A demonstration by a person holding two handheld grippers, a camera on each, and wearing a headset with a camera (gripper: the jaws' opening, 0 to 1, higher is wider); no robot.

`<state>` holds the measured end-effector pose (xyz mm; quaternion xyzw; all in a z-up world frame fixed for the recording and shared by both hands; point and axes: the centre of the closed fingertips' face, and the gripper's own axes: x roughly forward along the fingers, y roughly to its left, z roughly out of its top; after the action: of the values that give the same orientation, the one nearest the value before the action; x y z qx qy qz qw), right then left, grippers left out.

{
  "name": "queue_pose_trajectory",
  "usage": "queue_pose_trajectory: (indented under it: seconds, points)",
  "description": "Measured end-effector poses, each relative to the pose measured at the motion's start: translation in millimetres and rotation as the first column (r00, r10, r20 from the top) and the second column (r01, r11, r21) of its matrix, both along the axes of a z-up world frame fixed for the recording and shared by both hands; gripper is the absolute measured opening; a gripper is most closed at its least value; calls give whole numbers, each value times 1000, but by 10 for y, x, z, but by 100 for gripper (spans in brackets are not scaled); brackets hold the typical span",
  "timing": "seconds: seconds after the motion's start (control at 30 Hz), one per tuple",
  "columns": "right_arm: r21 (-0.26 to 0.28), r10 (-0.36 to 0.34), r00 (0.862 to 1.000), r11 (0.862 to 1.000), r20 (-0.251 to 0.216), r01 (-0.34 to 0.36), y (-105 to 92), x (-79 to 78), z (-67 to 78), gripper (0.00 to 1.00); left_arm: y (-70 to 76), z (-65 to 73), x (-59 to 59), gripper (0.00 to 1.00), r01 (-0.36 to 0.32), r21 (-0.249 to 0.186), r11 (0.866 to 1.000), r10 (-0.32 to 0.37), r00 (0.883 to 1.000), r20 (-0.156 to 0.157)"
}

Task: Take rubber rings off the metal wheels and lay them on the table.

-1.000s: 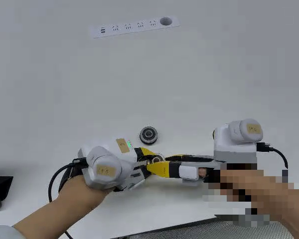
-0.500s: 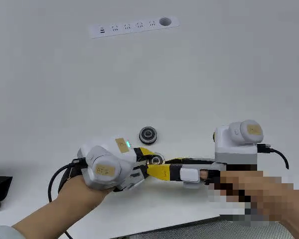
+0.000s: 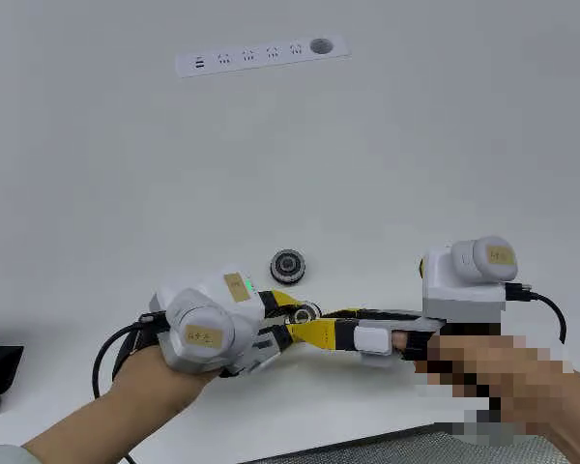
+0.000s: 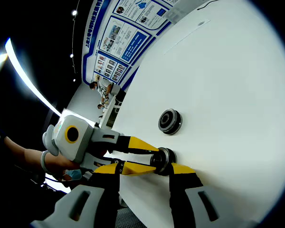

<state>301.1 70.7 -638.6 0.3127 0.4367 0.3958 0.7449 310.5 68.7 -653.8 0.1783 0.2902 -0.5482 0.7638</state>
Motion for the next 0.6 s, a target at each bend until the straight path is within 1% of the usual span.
queue_pose_trajectory:
  seconds: [0.07,0.13,0.33,0.47,0.53,0.6]
  points:
    - [-27,-13,1000,1000,1,13,-38,30,-41,34,-1,2,0,13,0,0,1000,0,1000,0]
    - [-42,-17,1000,999,0,17,-61,43,-69,27,1,-2,3,13,-1,-2,1000,1,1000,0]
    - [-100,-26,1000,995,10,27,-114,80,-157,12,2,1,4,13,0,-5,1000,0,1000,0]
    - [-134,-24,1000,991,17,26,-135,97,-197,6,4,-2,4,13,-1,-6,1000,1,1000,0]
    - [-142,-23,1000,990,18,25,-139,98,-204,4,5,-4,4,13,-1,-6,1000,1,1000,1]
    - [-160,-11,1000,987,27,15,-130,99,-225,5,5,-3,4,13,-2,-6,1000,2,1000,0]
